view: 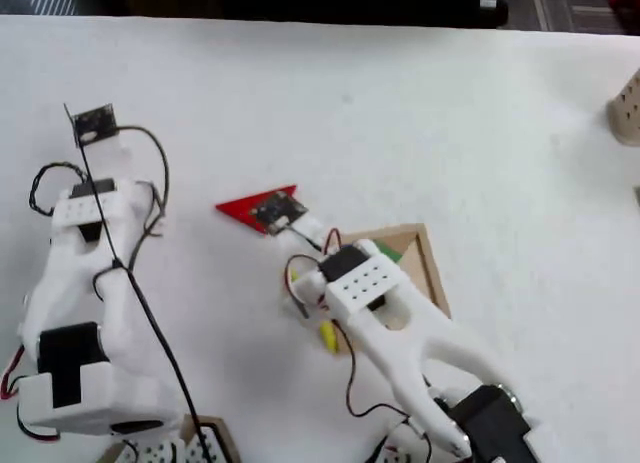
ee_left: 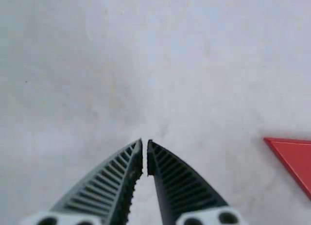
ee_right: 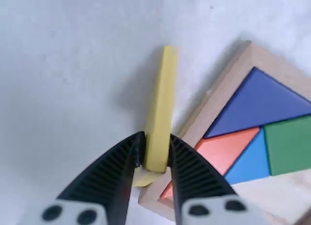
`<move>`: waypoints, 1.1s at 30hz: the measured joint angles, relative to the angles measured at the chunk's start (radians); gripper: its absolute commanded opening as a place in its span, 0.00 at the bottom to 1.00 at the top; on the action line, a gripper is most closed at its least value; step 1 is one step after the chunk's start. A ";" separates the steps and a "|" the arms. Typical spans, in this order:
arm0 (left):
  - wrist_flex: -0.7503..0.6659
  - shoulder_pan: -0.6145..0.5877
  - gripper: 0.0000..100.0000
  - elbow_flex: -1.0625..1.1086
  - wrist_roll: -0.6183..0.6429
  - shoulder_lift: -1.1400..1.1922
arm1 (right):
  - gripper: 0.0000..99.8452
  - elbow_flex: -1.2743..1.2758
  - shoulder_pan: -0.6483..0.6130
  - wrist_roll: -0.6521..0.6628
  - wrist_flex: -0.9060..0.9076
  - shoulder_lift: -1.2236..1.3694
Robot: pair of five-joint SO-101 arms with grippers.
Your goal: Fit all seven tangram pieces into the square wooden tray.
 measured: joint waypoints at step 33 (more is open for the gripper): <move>0.000 0.000 0.04 0.000 0.000 0.003 | 0.02 -0.175 0.404 1.442 0.588 0.011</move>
